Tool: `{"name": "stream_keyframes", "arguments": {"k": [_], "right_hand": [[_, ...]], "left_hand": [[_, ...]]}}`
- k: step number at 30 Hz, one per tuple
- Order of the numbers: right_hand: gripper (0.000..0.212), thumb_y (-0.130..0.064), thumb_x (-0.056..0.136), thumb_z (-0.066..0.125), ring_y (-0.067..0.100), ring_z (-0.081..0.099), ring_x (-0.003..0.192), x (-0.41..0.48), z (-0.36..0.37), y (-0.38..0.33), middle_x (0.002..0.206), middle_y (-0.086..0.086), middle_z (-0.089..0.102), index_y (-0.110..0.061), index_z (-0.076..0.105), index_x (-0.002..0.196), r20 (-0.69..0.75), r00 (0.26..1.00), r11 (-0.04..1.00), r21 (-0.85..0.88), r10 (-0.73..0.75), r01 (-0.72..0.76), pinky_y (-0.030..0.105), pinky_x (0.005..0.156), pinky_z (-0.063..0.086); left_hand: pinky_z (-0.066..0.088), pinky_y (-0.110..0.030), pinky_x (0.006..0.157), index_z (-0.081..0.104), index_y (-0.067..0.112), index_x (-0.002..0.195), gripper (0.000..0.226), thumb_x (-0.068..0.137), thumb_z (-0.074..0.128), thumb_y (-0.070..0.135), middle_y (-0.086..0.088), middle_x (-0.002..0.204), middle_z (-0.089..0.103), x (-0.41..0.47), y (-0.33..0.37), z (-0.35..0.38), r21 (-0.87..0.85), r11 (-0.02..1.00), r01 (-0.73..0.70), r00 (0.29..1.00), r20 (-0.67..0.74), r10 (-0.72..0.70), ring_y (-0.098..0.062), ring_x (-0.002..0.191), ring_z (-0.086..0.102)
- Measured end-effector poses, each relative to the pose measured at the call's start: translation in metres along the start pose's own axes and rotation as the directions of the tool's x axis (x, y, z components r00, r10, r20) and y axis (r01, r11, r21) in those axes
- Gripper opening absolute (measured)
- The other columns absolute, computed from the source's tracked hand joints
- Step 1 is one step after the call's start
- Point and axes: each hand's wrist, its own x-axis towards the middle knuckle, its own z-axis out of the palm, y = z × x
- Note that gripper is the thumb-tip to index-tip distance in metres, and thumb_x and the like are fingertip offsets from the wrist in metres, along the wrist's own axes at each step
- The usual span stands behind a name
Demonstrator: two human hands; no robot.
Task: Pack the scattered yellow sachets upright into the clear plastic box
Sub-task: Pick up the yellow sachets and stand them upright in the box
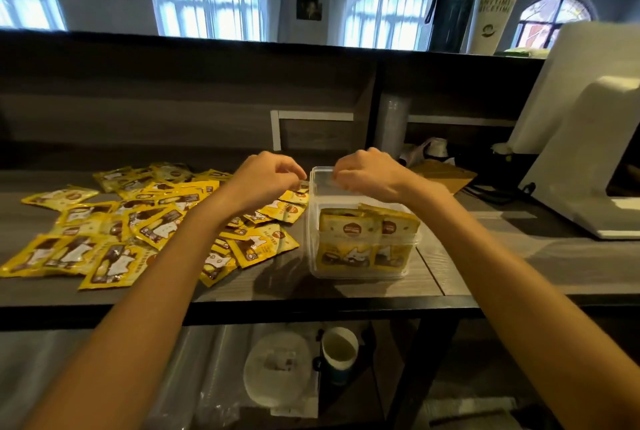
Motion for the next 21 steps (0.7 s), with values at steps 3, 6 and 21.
{"name": "stream_keyframes", "arguments": {"k": [3,6,21], "right_hand": [[0.031,-0.021,0.092,0.042,0.024,0.058,0.093,0.008,0.012,-0.036,0.101,0.008,0.064,-0.009,0.065,0.109,-0.14,0.988,0.998,0.002,-0.066,0.067,0.036,0.083,0.048],[0.029,-0.011,0.09,0.041,0.032,0.059,0.099,0.021,0.039,-0.07,0.109,0.016,0.063,-0.004,0.061,0.11,-0.098,0.985,0.99,-0.028,-0.143,0.141,0.036,0.078,0.047],[0.056,-0.038,0.095,0.043,0.035,0.04,0.13,0.044,0.13,-0.075,0.141,0.016,0.042,-0.004,0.033,0.138,0.308,0.926,0.976,-0.07,0.219,-0.207,0.041,0.102,0.036]], "left_hand": [[0.047,-0.024,0.07,0.063,0.013,0.113,0.028,0.092,0.045,0.012,-0.007,0.112,0.064,-0.003,-0.019,-0.004,0.126,0.986,0.11,0.989,-0.116,-0.096,-0.017,0.096,0.059],[0.048,-0.036,0.088,0.059,0.012,0.121,0.033,0.092,0.046,0.006,-0.011,0.125,0.059,-0.011,-0.048,-0.006,0.291,0.915,0.278,0.958,-0.151,-0.243,-0.026,0.113,0.055],[0.045,-0.046,0.094,0.05,0.006,0.119,0.036,0.096,0.042,0.032,-0.016,0.121,0.056,-0.019,-0.13,0.013,0.25,0.802,0.542,0.831,-0.298,-0.469,-0.033,0.112,0.052]]}}
